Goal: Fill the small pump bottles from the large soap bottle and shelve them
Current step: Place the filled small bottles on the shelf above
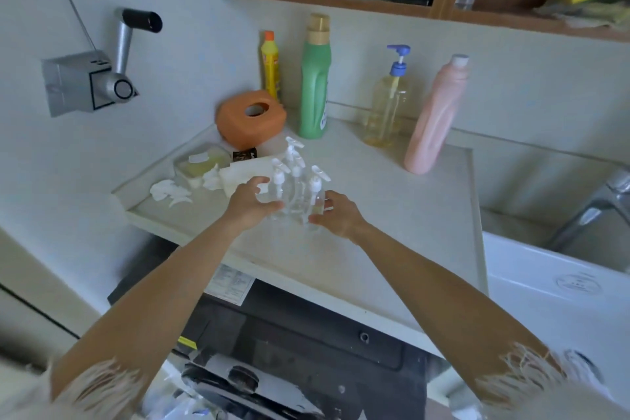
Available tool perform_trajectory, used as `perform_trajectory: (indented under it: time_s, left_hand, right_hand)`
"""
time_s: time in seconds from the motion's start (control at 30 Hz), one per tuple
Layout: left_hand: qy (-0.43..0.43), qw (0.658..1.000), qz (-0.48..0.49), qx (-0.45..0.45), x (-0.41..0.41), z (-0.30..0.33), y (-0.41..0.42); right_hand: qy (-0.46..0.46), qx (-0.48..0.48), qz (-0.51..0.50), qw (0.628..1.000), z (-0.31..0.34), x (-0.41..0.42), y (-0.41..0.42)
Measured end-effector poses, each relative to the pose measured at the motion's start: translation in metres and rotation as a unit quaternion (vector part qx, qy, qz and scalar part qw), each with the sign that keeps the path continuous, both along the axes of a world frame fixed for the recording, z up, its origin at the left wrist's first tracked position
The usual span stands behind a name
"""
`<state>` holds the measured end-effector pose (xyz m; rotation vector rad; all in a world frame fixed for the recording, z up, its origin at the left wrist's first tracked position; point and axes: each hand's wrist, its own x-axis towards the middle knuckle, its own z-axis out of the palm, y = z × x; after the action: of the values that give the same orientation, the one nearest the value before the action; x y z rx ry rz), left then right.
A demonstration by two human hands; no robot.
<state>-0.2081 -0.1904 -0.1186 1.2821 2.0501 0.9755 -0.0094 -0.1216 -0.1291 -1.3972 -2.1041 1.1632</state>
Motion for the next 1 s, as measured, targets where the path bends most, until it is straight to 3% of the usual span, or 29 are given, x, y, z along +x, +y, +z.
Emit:
perform_trajectory:
  time_s: [0.37,0.63,0.77,1.0]
  left_hand:
    - [0.095,0.993,0.001,0.068,0.036,0.021,-0.02]
    - [0.061,0.967,-0.097,0.228,0.153,0.147,0.012]
    - [0.058,0.952,-0.1,0.283,0.21,0.224,0.059]
    - [0.148,0.936,-0.051,0.315,0.284,0.331,0.157]
  right_hand:
    - [-0.017,0.056,0.088,0.994,0.023,0.041,-0.012]
    - [0.101,0.166,0.102,0.975,0.17,0.151,0.017]
    - [0.104,0.259,0.093,0.956,0.251,0.202,0.062]
    - [0.103,0.317,0.065,0.941,0.358,0.239,0.158]
